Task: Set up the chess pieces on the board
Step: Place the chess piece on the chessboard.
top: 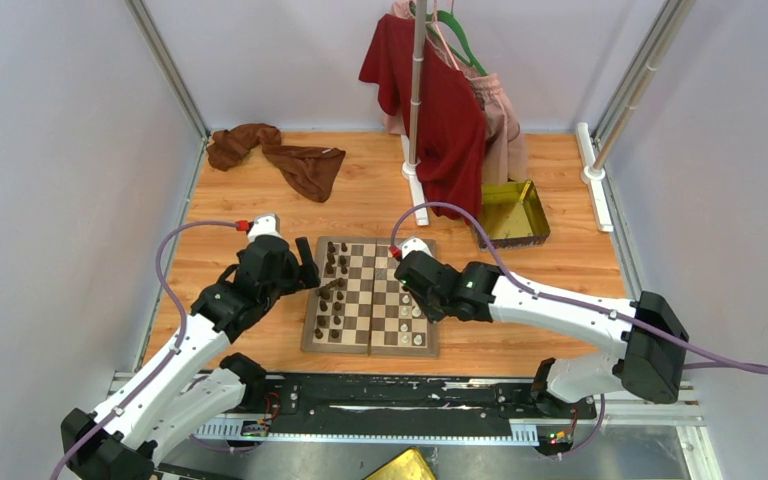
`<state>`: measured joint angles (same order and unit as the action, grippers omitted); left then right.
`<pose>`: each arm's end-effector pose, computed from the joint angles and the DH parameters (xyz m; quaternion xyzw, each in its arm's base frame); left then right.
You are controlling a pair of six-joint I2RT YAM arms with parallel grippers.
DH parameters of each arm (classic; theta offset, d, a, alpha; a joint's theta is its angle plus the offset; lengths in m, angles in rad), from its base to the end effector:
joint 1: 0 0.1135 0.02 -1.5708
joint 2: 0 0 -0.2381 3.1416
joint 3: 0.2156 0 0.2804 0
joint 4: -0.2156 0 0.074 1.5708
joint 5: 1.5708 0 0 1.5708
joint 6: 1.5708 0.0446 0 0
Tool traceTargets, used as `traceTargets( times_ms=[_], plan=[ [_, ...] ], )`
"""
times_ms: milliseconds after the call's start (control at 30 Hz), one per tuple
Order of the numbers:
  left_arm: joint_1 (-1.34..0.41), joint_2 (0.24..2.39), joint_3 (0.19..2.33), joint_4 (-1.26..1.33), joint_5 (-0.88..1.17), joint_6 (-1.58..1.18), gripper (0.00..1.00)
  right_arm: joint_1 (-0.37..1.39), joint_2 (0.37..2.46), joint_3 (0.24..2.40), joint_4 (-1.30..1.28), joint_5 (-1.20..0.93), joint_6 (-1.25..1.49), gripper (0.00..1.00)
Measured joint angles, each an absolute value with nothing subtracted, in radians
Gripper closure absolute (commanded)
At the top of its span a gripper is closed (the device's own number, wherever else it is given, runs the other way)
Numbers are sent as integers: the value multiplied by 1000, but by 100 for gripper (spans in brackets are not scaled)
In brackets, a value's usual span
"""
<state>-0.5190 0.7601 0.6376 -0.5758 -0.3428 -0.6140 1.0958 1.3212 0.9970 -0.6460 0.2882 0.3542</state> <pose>0.1945 -0.0939 0.2290 -0.1144 0.8886 -0.0930 0.4343 0.1512 0.2663 0.2175 -0.3030 0.8965 0.0914 0.3101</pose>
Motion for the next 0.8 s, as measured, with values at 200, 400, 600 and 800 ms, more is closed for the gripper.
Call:
traceTargets(
  times_ms=[200,400,600,800],
  plan=[
    [-519,758,637,-580,-343,-617,0,1111,1354,983,-617,268,354,100],
    [-519,758,633,-580,-343,-617,0,1124,1372,979,-593,250,354,100],
    [-519,762,631,-581,-343,-617,0,1136,1393,970,-580,232,355,100],
    [-519,764,628,-581,-343,-617,0,1143,1403,963,-567,224,355,100]
  ],
)
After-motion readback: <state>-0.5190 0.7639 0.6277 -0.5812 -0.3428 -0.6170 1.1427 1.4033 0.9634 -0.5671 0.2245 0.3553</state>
